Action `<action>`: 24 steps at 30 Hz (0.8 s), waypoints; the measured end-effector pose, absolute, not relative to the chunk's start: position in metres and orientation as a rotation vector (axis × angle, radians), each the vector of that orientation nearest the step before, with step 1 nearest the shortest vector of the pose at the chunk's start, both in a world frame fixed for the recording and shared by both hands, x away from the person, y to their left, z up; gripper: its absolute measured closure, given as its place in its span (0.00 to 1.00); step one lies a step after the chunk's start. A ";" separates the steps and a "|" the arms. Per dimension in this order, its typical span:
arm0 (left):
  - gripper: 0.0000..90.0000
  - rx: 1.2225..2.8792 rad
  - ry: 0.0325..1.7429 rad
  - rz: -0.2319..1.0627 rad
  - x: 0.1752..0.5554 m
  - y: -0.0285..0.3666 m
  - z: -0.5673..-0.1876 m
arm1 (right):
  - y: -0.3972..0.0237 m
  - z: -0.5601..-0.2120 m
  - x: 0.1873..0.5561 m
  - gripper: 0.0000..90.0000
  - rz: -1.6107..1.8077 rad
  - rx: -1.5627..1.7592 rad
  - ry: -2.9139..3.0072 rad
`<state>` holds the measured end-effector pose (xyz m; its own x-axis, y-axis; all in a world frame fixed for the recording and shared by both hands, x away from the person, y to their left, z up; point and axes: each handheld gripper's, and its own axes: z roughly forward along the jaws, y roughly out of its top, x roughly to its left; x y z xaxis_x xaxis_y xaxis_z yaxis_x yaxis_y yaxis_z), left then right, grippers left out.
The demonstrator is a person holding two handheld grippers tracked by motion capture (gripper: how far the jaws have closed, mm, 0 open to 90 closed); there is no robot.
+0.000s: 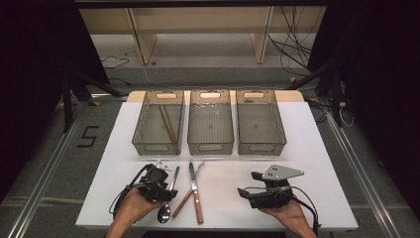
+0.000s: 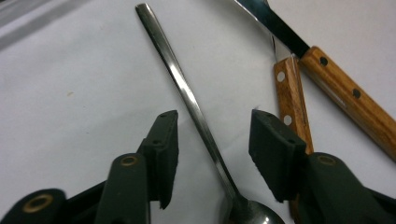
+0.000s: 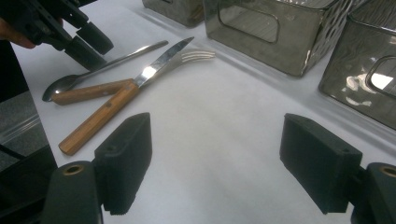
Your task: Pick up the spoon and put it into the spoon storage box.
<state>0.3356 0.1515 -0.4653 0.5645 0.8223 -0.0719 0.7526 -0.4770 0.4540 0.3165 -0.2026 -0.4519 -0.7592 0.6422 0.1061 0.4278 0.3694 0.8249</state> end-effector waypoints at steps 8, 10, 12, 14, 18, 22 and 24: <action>0.72 2.431 1.259 0.256 0.333 0.144 -0.473 | -0.203 -0.452 0.316 0.29 1.336 0.958 2.398; 0.74 2.430 1.258 0.266 0.333 0.144 -0.473 | -0.203 -0.452 0.317 0.29 1.338 0.958 2.398; 0.76 2.434 1.250 0.276 0.333 0.144 -0.474 | -0.203 -0.452 0.317 0.29 1.337 0.957 2.399; 0.80 2.429 1.253 0.274 0.333 0.145 -0.474 | -0.203 -0.452 0.316 0.29 1.336 0.956 2.399; 0.83 2.431 1.259 0.272 0.334 0.147 -0.473 | -0.203 -0.452 0.316 0.29 1.336 0.953 2.399; 0.86 2.422 1.271 0.261 0.336 0.153 -0.471 | -0.204 -0.452 0.316 0.29 1.341 0.957 2.394; 0.88 2.419 1.278 0.255 0.337 0.156 -0.471 | -0.204 -0.452 0.316 0.29 1.342 0.957 2.394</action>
<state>0.3368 0.1559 -0.4710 0.5672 0.8233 -0.0215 0.7521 -0.5072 0.4208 0.3164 -0.2041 -0.4516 -0.7587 0.6425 0.1078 0.4271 0.3656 0.8270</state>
